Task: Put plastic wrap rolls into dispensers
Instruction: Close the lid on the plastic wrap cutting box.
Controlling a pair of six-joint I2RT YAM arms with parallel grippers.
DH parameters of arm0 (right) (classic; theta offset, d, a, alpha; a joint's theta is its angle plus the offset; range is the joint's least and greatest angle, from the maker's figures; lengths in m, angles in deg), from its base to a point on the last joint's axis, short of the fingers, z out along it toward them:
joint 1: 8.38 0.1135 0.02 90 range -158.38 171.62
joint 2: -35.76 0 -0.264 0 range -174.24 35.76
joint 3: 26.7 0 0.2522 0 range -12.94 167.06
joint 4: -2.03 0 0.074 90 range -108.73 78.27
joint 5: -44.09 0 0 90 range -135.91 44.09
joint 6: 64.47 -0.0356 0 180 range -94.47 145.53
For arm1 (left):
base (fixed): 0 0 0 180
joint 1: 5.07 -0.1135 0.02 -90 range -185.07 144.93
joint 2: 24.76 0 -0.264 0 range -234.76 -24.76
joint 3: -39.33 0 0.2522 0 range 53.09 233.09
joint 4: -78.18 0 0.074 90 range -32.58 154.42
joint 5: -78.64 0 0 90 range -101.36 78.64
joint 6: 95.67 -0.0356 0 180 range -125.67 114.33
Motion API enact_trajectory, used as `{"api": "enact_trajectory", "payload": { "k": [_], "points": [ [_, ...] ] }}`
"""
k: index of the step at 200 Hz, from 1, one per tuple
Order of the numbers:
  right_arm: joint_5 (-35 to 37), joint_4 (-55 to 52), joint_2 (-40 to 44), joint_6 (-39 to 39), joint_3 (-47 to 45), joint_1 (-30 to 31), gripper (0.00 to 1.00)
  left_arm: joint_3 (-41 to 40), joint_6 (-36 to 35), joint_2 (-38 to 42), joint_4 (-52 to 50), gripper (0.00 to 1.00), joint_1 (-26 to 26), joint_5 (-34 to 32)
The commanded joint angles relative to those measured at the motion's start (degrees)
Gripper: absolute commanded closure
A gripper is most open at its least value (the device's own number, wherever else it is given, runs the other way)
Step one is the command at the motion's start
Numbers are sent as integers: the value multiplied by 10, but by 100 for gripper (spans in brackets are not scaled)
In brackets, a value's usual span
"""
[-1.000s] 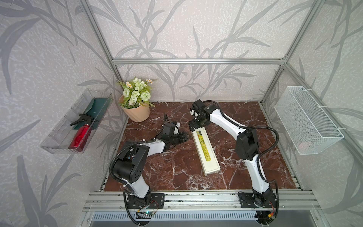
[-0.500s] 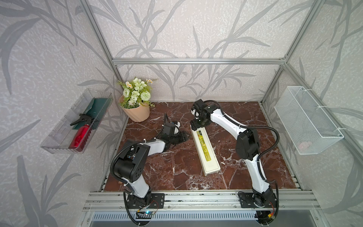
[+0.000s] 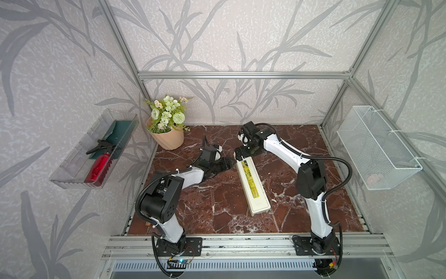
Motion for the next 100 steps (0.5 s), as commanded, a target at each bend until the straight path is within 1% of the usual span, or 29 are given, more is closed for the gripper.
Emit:
{"api": "enact_trajectory", "payload": {
  "k": [1,14,37,50,63,87,100],
  "points": [
    [-15,12,54,-1,-17,-14,3,24,-8,16,-39,20,-4,-8],
    [-22,13,64,-5,-34,-23,3,29,-2,14,-42,18,-4,-10],
    [-58,19,74,-16,-69,-43,3,48,16,-2,-50,17,-3,6],
    [-77,45,87,-20,-108,-50,3,55,27,-6,-49,16,-3,12],
    [-93,65,100,-22,-149,-55,3,58,38,-7,-43,12,-1,18],
    [-141,124,133,-41,-238,-65,3,67,53,-7,-47,10,2,31],
    [-164,157,155,-54,-290,-69,3,70,56,-2,-55,6,4,33]
  ]
}}
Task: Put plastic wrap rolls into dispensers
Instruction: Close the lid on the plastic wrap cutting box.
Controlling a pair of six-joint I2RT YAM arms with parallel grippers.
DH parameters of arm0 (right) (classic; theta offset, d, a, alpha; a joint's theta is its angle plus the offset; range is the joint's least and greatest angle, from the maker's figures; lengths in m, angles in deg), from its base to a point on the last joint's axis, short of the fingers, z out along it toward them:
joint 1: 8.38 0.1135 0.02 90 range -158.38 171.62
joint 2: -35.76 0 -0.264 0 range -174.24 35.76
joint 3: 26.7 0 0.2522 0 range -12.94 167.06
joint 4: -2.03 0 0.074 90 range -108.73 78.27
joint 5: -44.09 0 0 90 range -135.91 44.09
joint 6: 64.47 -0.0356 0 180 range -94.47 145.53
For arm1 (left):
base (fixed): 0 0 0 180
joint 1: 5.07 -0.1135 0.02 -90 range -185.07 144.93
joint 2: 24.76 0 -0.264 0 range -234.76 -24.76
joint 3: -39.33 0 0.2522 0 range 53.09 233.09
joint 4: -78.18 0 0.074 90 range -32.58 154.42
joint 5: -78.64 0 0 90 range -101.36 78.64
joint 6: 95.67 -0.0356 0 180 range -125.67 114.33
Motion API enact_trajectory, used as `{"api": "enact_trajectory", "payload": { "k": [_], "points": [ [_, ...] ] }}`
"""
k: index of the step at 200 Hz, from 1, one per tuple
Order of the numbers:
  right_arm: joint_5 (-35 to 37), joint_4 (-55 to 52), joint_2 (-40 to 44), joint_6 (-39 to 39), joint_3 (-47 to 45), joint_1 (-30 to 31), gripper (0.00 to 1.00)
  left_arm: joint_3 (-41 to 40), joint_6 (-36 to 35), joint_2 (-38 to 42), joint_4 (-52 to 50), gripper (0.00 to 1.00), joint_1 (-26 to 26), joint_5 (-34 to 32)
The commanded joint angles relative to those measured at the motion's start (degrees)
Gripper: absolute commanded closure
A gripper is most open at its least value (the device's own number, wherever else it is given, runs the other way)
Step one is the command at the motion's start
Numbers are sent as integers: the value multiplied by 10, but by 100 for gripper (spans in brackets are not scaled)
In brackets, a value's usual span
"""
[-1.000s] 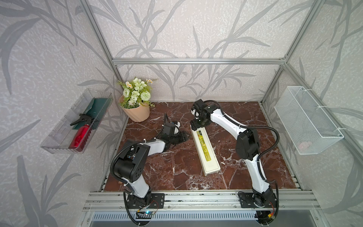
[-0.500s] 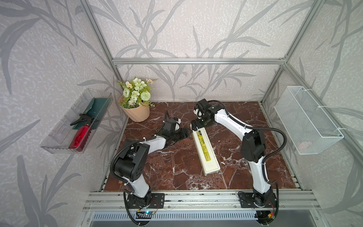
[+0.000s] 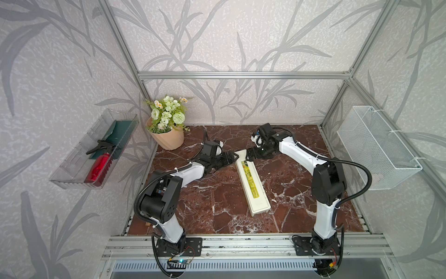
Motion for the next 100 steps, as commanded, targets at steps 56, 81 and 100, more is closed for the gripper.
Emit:
{"api": "enact_trajectory", "payload": {
  "k": [56,81,100],
  "points": [
    [-148,169,187,-76,-264,-9,3,32,29,25,-72,3,6,16],
    [-190,209,226,-106,-332,-8,3,46,24,27,-98,4,10,19],
    [-234,288,238,-154,-383,-6,4,56,20,33,-117,4,12,9]
  ]
}}
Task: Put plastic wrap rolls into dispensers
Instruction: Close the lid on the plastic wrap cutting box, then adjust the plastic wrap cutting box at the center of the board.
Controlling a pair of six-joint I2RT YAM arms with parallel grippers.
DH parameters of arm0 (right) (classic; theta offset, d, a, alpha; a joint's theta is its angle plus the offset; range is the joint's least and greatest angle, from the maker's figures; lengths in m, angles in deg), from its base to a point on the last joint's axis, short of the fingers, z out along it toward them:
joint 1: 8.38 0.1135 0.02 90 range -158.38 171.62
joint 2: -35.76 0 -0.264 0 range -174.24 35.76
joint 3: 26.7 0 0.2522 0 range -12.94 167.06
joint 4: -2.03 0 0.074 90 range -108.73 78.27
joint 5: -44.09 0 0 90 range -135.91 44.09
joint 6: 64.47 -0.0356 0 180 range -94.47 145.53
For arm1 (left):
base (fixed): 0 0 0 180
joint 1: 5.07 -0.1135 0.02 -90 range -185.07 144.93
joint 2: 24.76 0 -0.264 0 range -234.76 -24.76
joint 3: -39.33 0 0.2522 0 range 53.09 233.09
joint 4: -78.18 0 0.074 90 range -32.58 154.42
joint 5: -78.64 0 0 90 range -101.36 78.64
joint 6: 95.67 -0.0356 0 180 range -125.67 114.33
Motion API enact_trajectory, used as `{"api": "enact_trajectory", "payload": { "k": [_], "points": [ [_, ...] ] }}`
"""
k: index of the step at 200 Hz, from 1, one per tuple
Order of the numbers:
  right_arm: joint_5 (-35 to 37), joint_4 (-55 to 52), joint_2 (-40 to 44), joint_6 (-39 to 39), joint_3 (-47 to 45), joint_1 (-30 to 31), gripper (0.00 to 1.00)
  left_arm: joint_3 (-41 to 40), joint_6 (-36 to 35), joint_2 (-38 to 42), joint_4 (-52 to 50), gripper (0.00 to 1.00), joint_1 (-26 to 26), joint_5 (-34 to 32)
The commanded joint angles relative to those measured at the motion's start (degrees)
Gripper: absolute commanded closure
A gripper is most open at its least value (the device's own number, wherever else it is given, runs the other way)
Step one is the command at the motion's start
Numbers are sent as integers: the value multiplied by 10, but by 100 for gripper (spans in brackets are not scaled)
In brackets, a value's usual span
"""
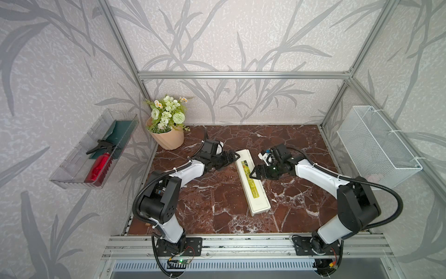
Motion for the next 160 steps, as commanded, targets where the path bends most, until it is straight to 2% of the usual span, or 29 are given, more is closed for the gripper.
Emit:
{"api": "enact_trajectory", "payload": {
  "k": [1,19,50,69,104,127,160],
  "points": [
    [-70,98,16,-62,-49,1,4,25,-4,27,-42,4,5,-2],
    [-70,135,15,-81,-67,13,4,59,-34,27,-100,4,5,-13],
    [-72,192,-9,-112,-70,49,4,148,-120,12,-255,4,7,-73],
    [-54,214,-22,-117,-64,80,5,184,-144,0,-303,7,7,-87],
    [-35,267,-55,-173,-55,126,5,227,-174,-16,-350,13,8,-86],
    [-8,291,-30,-187,-88,102,5,258,-201,-30,-390,20,10,-85],
    [-25,282,-2,-174,-114,30,5,313,-246,-54,-443,28,27,-97]
  ]
}}
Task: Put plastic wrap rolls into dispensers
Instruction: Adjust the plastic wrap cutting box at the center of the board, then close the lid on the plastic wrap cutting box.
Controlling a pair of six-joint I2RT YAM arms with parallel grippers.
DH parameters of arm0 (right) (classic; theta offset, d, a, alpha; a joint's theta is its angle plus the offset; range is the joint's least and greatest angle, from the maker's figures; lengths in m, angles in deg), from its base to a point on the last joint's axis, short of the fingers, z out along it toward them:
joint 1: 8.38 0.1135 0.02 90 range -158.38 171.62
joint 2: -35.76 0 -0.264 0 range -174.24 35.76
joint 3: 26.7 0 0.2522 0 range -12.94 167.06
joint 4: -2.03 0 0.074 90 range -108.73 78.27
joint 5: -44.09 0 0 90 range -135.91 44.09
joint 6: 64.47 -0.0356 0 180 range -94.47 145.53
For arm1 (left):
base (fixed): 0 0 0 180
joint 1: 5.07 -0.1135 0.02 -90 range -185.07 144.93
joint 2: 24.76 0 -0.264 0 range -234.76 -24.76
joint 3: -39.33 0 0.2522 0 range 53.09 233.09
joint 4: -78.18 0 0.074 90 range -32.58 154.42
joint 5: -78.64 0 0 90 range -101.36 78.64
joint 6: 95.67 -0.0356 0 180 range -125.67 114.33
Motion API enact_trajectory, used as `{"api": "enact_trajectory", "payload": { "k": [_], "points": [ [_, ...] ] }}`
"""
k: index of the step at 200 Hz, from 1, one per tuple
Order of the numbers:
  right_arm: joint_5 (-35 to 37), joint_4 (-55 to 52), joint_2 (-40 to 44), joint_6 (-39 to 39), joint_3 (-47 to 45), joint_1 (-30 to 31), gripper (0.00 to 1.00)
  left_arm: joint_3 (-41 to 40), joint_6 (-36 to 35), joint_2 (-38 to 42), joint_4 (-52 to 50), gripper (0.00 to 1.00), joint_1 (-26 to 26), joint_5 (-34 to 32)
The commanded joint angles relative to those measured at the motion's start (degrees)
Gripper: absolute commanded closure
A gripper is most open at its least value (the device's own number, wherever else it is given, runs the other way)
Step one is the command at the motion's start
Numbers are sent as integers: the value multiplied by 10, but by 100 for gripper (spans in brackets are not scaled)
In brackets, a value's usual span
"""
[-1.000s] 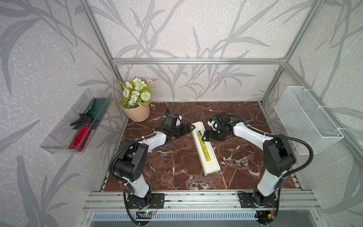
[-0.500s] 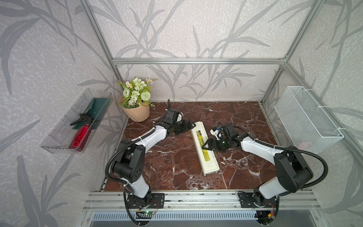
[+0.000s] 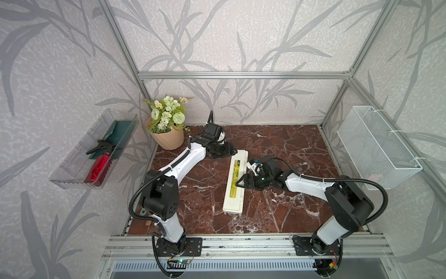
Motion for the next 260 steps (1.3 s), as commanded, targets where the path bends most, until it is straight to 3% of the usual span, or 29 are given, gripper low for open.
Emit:
{"api": "enact_trajectory", "payload": {
  "k": [1,38,69,83,105,179,241,260],
  "points": [
    [0,10,26,2,-12,-45,5,50,-56,-17,-74,29,16,-17],
    [-25,16,0,15,5,-99,8,126,-85,-76,-125,57,34,-35],
    [-52,80,-49,-16,13,-134,11,175,-99,-115,-144,61,61,-64],
    [-70,133,-85,-48,11,-148,12,192,-104,-131,-144,73,73,-66],
    [-84,194,-127,-80,18,-160,14,212,-110,-147,-142,84,83,-80],
    [-97,237,-210,-115,76,-165,14,276,-149,-208,-177,85,83,-92],
    [-107,290,-243,-155,71,-169,21,275,-171,-199,-171,85,84,-65],
    [-112,309,-253,-169,70,-169,28,259,-173,-192,-158,84,82,-53]
  ]
}}
